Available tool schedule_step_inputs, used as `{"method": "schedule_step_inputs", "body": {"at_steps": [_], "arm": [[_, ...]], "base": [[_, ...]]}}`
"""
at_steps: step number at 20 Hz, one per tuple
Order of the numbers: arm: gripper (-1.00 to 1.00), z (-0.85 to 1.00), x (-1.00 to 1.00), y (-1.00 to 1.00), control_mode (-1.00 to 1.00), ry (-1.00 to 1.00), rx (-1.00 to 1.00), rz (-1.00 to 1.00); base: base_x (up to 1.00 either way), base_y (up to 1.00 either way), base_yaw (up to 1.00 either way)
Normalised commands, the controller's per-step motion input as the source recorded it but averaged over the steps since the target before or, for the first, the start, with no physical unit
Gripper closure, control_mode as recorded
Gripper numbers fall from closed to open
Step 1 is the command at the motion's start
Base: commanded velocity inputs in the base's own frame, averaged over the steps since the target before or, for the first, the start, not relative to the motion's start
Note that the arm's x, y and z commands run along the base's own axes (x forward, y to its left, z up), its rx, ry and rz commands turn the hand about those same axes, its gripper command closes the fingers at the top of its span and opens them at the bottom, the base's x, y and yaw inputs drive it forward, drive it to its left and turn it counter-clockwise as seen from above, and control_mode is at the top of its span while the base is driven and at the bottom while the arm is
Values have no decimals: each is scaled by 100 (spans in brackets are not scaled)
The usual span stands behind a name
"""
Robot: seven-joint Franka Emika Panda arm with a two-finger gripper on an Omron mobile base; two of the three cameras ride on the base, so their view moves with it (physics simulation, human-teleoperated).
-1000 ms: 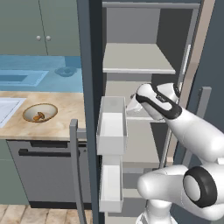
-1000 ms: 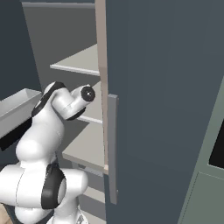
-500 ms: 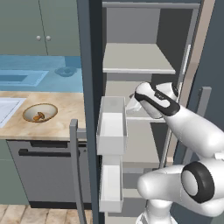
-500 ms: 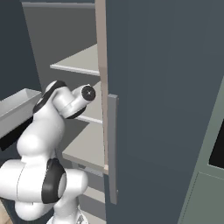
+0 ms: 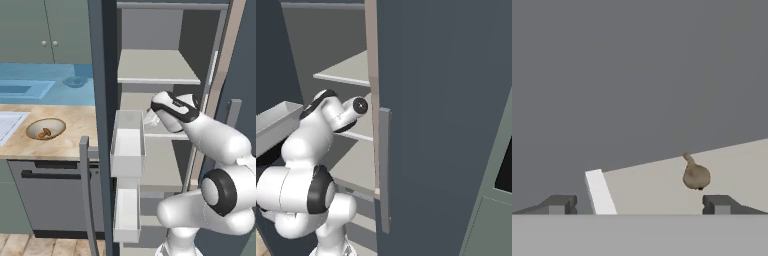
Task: Take the garlic, mango, and mushroom from the freezer and place them in the bowl on the counter.
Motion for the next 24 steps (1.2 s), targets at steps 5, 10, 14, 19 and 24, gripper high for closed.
{"method": "schedule_step_inputs", "body": {"at_steps": [5,10,14,19,24], "arm": [[-100,-14,26,0,-100,1,0,0],[-100,-2,20,0,-100,0,0,0],[-100,0,25,0,-100,2,0,0],[-100,-6,21,0,-100,3,0,0],[-100,0,8,0,-100,0,0,0]], "base": [[0,0,0],[0,0,0],[0,0,0],[0,0,0],[0,0,0]]}}
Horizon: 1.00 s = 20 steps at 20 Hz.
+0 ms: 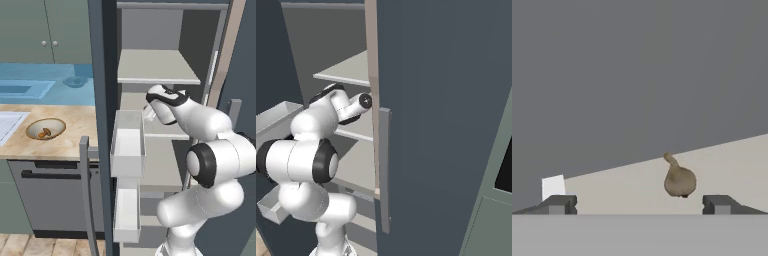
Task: Take the garlic, mango, and mushroom from the freezer and place them in the bowl on the counter.
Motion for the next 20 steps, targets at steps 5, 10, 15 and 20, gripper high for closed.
{"method": "schedule_step_inputs", "body": {"at_steps": [5,10,15,20], "arm": [[-100,-9,15,0,-100,0,0,0],[-100,-14,23,0,-100,1,0,0],[-100,-18,38,9,-100,5,0,0],[-100,-13,34,14,-100,5,0,0]], "base": [[0,0,0],[0,0,0],[0,0,0],[0,0,0]]}}
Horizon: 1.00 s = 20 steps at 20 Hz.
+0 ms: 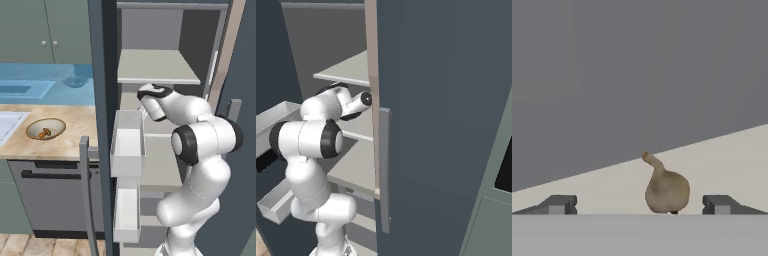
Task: Take the garlic, mango, and mushroom from the freezer and place them in the bowl on the counter.
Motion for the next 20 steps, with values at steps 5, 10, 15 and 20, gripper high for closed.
{"method": "schedule_step_inputs", "body": {"at_steps": [5,10,15,20], "arm": [[-100,-13,24,8,-100,4,0,0],[-100,-23,12,4,-100,5,0,0],[-100,-21,10,4,-100,5,0,0],[-100,-13,6,0,-100,2,0,0]], "base": [[0,0,0],[0,0,0],[0,0,0],[0,0,0]]}}
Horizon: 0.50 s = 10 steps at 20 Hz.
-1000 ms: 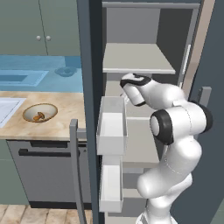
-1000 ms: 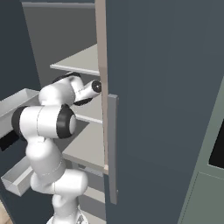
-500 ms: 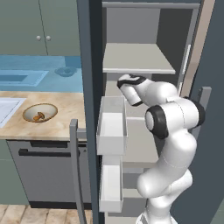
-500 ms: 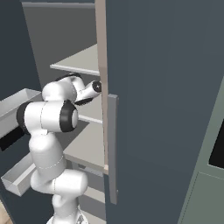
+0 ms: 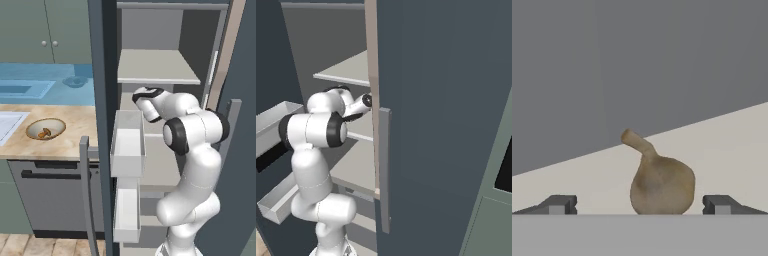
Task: Take the garlic, mango, and mushroom from the freezer and place them in the bowl on the counter.
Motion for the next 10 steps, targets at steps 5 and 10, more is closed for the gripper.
{"method": "schedule_step_inputs", "body": {"at_steps": [5,10], "arm": [[-100,-11,2,0,-100,0,0,0],[-100,-4,9,1,-100,0,0,0]], "base": [[0,0,0],[0,0,0]]}}
